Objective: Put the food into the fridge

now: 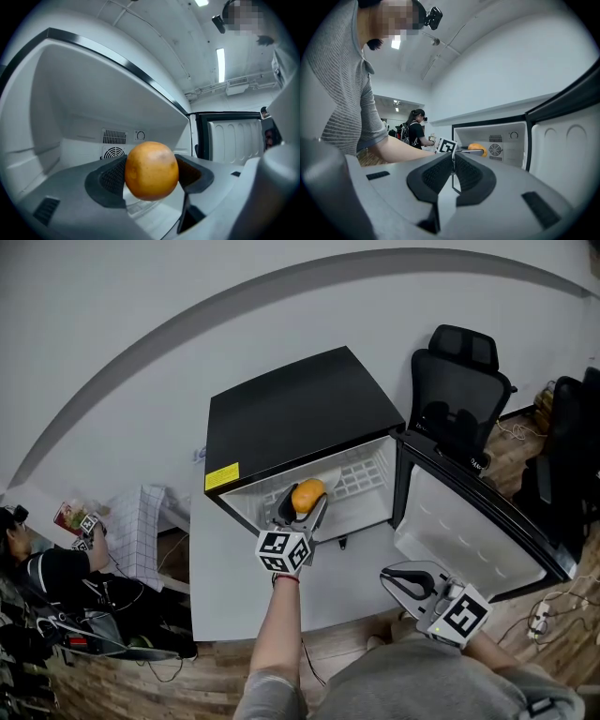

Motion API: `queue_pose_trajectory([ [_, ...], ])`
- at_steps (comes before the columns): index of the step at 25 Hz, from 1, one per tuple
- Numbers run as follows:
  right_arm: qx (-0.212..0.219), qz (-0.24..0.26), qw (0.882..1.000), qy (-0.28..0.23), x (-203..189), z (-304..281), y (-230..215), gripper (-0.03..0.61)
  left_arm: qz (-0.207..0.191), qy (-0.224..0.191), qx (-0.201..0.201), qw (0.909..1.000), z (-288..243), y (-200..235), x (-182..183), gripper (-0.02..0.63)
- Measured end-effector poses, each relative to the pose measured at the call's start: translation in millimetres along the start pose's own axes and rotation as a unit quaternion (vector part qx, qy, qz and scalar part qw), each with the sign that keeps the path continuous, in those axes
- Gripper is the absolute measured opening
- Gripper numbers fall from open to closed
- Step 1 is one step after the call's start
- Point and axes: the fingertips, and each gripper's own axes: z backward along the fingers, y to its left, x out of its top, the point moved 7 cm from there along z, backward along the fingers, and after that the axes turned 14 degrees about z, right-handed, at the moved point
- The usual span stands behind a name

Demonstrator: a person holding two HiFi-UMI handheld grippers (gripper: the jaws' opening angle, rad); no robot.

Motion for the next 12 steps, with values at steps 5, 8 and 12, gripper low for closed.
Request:
queue_pose_trajectory([
  [5, 0.011, 0.004, 1.0, -0.001, -2, 1, 0, 0.012, -0.014, 0.02, 0.006, 0.9997, -14, 10, 0, 0.324],
  [8, 0.009, 0.001, 1.0, 0.004, -4, 2, -1, 0.012, -0.025, 0.033, 0.009, 0.9991, -23, 16, 1, 0.324],
  [12, -0.004, -0.006, 1.0, -0.001, -5, 4, -3, 0.012, -0.041, 0.054, 0.025, 0.9974, -35, 26, -1, 0.324],
])
